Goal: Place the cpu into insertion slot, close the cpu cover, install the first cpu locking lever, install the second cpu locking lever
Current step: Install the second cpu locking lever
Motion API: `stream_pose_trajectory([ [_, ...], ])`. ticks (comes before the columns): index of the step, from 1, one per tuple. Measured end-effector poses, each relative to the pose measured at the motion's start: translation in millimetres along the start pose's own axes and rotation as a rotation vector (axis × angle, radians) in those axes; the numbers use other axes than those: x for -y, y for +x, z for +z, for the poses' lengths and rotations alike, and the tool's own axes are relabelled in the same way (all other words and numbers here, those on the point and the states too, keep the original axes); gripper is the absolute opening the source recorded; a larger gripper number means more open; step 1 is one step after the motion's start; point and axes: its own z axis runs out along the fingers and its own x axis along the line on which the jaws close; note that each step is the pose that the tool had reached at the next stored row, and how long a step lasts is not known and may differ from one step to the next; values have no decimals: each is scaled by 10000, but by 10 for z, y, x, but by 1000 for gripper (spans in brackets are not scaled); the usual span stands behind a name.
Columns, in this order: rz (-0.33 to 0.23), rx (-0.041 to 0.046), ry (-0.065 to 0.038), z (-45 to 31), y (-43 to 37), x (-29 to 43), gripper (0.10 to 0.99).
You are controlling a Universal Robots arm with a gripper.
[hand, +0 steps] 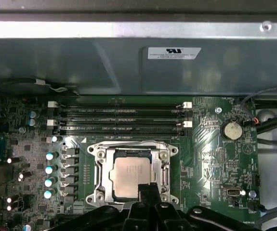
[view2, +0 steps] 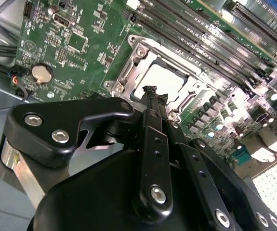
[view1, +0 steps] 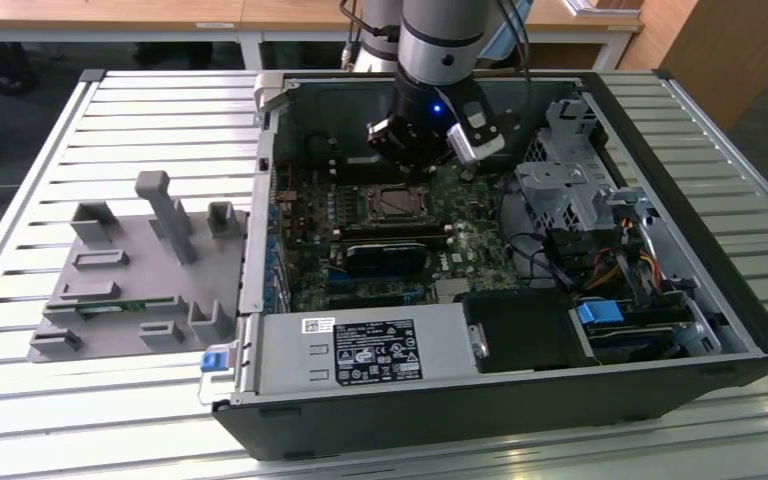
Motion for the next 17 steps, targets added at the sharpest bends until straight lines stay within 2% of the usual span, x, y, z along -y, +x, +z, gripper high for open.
stream_pose_trajectory([
  [9,-3,0,1,5,-2,129,106],
  [17,-6,-1,-1,52,-3,185,106],
])
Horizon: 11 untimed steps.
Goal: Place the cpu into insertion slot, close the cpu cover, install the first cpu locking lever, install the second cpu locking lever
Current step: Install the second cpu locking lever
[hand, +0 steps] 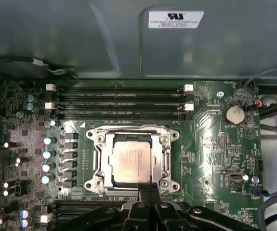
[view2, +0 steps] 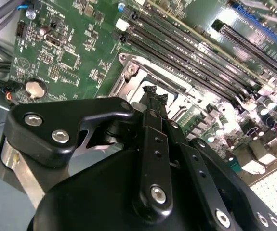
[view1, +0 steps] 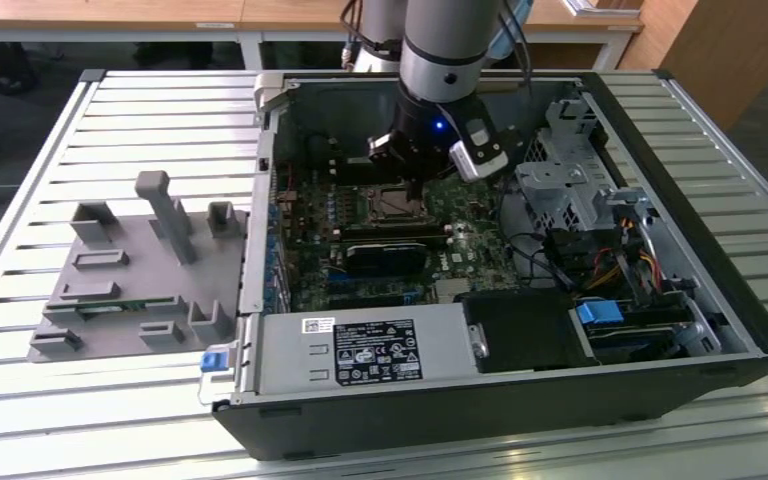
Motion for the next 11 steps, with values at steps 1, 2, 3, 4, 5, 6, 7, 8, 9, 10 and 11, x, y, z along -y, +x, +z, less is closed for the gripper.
stream_pose_trajectory([
  [1,1,0,0,3,0,17,106],
  [2,0,0,1,4,-1,38,106],
  [3,0,0,1,4,-1,57,106],
  [4,0,0,1,5,-1,76,106],
  [5,0,0,1,5,-2,94,106],
  [6,0,0,0,7,-2,110,106],
  [7,0,0,1,8,-2,124,106],
  [8,0,0,2,10,-1,134,106],
  [9,2,1,0,13,6,137,106],
  [10,1,1,-1,15,21,139,106],
  [11,0,1,0,18,39,141,106],
])
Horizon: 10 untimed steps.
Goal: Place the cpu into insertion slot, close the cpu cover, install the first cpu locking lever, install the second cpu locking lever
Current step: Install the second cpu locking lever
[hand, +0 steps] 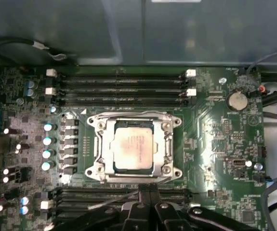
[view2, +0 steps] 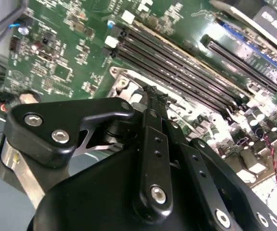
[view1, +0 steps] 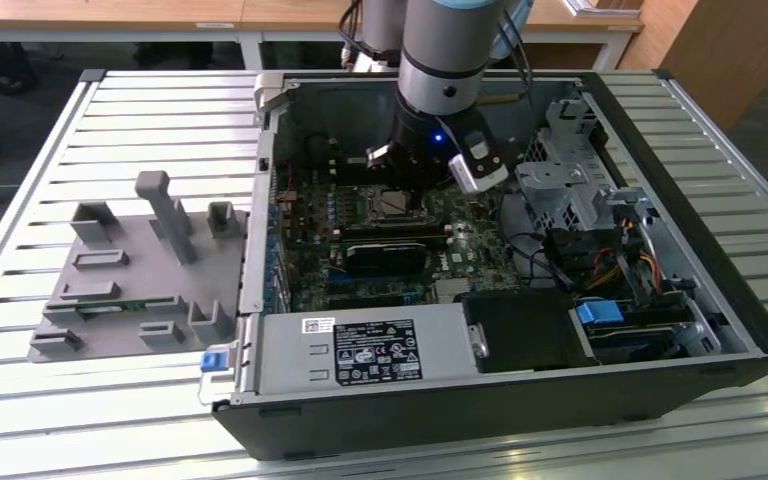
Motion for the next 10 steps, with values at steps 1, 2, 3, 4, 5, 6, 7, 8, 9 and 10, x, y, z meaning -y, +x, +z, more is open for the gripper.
stream_pose_trajectory([
  [1,0,0,0,2,18,1,106],
  [2,0,0,0,4,35,3,106],
  [3,0,0,2,6,47,6,106],
  [4,0,-1,3,6,56,10,106],
  [5,-1,-1,1,8,72,14,106],
  [6,-1,0,-1,10,87,16,106],
  [7,-1,0,-2,12,106,17,106],
  [8,-1,0,-1,14,128,18,106],
  [9,0,0,0,15,151,19,106],
  [10,0,0,0,18,175,20,106],
])
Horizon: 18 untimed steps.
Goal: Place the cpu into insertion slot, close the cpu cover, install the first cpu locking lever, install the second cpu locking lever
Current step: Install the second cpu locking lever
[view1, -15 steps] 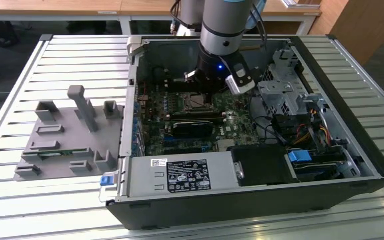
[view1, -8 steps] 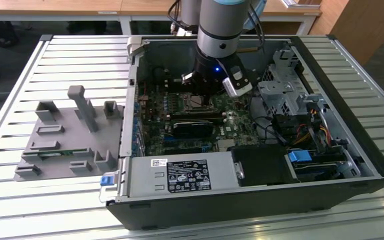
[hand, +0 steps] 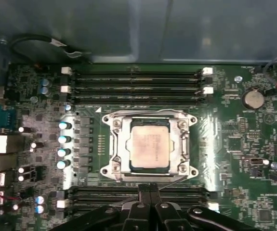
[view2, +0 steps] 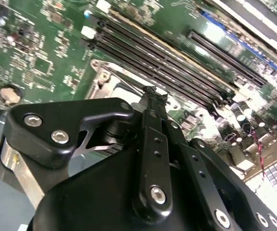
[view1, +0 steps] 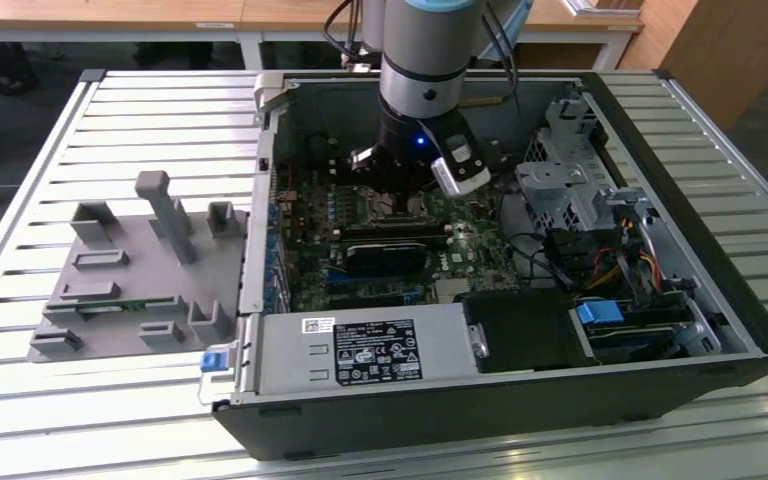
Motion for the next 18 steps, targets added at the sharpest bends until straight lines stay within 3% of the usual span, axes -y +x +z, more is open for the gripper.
stream_pose_trajectory([
  [4,0,0,0,25,68,4,106],
  [10,-2,-1,-12,111,94,18,106],
  [18,0,-3,-134,107,161,91,106],
])
